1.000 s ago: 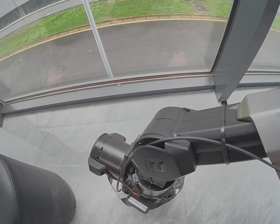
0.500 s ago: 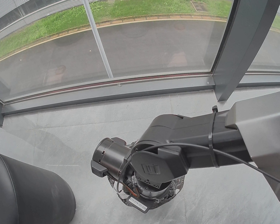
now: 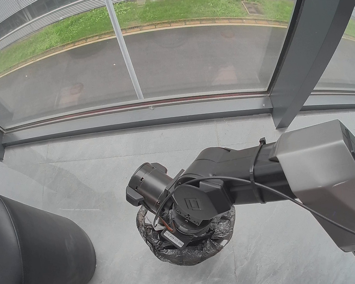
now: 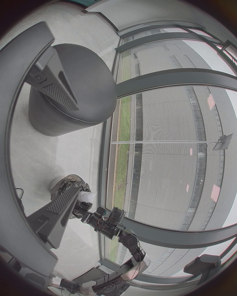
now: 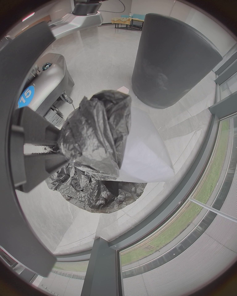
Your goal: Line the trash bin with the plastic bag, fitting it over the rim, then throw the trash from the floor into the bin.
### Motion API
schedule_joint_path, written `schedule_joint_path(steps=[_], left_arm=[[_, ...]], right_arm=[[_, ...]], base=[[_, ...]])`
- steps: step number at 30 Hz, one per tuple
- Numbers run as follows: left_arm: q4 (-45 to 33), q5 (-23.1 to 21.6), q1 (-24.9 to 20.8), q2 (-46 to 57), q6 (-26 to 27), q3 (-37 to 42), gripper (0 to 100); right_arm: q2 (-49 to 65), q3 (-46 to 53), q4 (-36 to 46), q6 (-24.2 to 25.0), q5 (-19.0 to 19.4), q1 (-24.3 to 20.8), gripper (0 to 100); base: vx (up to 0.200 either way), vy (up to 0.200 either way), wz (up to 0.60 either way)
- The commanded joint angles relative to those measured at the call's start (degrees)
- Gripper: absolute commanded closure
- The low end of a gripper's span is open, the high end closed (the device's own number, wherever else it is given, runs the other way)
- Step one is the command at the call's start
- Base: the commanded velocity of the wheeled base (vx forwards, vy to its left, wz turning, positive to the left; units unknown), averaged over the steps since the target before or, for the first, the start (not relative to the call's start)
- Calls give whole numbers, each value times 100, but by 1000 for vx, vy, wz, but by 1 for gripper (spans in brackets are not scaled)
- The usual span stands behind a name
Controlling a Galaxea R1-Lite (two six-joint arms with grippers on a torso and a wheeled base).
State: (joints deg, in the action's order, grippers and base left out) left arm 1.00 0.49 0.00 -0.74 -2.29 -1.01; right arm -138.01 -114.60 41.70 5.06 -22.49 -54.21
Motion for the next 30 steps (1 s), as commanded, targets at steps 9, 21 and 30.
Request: schedule_joint_path(steps=[9,21,30], left_arm=[[6,57,0,66,-70,101,0],[-65,118,0,-5,45,101,0],[23,127,-18,66,-43,101,0]], right_arm=[[-341,1,-549,-523,-159,51,100],[-525,1,-593,-550,-344,60,100],[-552,1,-576,-647,-344,200,100]], base=[[0,0,0],[0,0,0],[0,0,0]])
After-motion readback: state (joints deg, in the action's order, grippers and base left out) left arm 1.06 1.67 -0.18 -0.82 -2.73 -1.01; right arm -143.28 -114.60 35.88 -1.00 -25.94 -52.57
